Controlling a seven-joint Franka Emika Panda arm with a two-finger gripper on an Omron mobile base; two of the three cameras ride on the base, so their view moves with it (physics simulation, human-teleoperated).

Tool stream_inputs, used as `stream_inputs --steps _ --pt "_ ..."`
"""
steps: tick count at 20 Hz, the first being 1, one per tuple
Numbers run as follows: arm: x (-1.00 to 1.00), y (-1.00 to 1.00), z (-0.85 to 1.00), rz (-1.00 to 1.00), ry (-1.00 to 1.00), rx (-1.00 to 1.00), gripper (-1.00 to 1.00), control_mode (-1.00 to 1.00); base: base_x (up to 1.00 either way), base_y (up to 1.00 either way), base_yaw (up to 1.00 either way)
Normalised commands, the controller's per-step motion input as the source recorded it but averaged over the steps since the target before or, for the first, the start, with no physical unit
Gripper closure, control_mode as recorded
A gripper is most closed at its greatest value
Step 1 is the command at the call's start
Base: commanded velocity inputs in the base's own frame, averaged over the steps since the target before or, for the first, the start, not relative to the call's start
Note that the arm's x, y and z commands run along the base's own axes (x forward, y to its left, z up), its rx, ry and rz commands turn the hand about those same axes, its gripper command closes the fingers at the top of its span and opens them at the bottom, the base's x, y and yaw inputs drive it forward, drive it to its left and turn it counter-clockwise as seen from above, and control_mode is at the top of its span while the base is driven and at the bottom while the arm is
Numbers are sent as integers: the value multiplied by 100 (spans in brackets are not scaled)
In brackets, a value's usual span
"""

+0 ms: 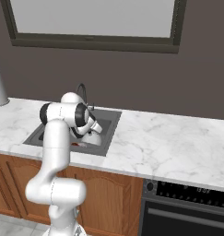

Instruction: Open the cabinet, pick the kettle from the cabinet, and place it in the sink.

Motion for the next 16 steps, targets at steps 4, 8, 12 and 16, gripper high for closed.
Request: stream_inputs --steps 4,8,12,16 --pt "-6 -9 -20 0 0 0 -100 -100 0 0 0" --pt "-4 -6 -17 0 0 0 -100 -100 0 0 0" --pt "-6 0 -13 -2 0 0 -100 -100 0 0 0" --pt "-9 0 -10 -3 0 0 -100 -100 0 0 0"
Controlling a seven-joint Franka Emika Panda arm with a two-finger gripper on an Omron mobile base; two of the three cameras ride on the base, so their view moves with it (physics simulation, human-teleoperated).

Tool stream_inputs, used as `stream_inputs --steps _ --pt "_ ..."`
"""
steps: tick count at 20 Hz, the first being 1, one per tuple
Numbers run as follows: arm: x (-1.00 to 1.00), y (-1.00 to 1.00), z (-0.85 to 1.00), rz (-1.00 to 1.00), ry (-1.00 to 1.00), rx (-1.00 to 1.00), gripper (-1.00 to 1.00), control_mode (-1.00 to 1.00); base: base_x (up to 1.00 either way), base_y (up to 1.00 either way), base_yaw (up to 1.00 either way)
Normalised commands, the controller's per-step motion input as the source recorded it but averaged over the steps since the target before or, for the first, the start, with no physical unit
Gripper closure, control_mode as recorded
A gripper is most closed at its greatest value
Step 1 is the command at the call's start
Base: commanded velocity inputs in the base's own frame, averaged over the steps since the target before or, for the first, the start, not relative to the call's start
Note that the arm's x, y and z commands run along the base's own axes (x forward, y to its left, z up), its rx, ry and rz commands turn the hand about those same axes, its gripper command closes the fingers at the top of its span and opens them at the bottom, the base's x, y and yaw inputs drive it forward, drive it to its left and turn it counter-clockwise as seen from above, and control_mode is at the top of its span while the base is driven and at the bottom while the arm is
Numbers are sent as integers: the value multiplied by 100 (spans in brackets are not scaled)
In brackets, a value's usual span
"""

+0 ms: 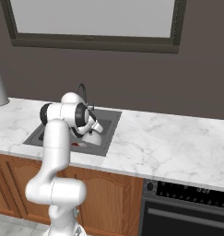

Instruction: Open the cabinet, pick the kettle from the cabinet, and place it in the sink.

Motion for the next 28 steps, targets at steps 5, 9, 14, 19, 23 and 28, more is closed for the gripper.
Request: stream_inputs --steps 5,9,14,19,23,28 --pt "-10 0 -9 -4 0 0 -100 -100 0 0 0" --pt "-13 2 -4 -5 0 0 -100 -100 0 0 0" --pt "-15 5 0 -7 0 0 -100 -100 0 0 0" --pt "-12 10 0 -7 0 0 -100 -100 0 0 0" --pt "-8 8 0 -4 0 0 -100 -100 0 0 0" --pt "-12 4 0 -1 0 0 -100 -100 0 0 0"
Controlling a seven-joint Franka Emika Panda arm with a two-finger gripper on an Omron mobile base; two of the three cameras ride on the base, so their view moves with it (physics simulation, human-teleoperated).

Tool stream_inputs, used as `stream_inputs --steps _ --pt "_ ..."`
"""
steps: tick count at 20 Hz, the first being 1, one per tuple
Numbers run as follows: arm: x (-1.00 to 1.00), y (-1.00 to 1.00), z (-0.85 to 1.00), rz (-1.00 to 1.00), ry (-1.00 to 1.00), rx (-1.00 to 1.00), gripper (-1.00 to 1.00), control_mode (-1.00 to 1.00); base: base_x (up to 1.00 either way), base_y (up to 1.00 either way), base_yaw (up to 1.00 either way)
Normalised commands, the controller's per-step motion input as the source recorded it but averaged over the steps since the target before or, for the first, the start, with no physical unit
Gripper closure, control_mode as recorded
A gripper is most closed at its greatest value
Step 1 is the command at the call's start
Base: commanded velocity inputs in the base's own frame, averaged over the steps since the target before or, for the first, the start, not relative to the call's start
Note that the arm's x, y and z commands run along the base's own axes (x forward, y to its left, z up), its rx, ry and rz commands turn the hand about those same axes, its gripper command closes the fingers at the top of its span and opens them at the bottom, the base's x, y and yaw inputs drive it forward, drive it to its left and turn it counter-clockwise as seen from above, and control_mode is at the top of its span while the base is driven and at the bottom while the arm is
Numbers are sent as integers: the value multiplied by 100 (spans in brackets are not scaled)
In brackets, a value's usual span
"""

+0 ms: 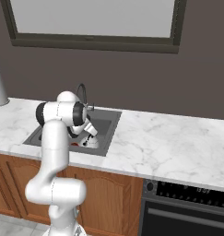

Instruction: Open the cabinet, pick the kettle from the cabinet, and place it in the sink.

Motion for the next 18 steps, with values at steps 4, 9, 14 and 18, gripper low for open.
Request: stream_inputs --steps 4,9,14,18 --pt "-16 0 0 0 0 0 -100 -100 0 0 0" --pt "-13 0 1 0 0 0 -100 -100 0 0 0" --pt "-8 0 15 0 0 0 -100 -100 0 0 0" --pt "-8 0 23 0 0 0 -100 -100 0 0 0"
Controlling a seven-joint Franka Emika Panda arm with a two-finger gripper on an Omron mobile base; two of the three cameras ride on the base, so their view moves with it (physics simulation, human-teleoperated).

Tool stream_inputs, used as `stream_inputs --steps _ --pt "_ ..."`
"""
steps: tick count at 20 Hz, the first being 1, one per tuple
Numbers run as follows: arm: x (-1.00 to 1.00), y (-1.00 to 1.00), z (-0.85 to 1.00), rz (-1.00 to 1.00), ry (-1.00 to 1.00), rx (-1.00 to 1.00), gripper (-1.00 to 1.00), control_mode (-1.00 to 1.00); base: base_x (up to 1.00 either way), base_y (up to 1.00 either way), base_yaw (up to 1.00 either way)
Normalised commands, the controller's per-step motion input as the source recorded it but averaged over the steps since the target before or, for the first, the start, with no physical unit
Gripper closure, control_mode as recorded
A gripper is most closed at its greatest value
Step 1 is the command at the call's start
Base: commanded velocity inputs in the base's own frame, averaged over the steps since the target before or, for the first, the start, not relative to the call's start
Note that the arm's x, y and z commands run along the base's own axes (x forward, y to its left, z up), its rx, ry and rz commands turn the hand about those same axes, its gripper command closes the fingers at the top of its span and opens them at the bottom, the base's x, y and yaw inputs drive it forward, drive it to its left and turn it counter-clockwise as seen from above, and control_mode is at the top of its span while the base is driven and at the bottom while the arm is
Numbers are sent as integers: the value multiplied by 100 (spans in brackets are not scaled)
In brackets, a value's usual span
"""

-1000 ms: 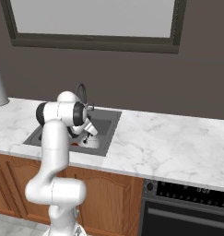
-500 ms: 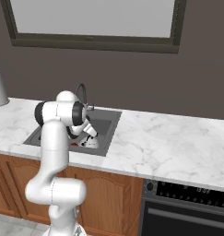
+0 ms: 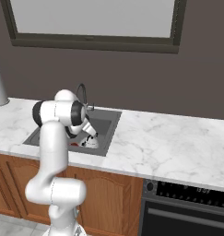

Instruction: Open the cabinet, pick the kettle from the cabinet, and place it in the sink.

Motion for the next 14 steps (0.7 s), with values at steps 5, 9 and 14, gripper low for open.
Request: stream_inputs --steps 5,9,14 --pt "-10 -1 17 0 0 -4 -100 -100 0 0 0" --pt "-10 -2 20 0 0 -9 -100 -100 0 0 0" --pt "-15 -2 21 -1 0 -3 -100 -100 0 0 0"
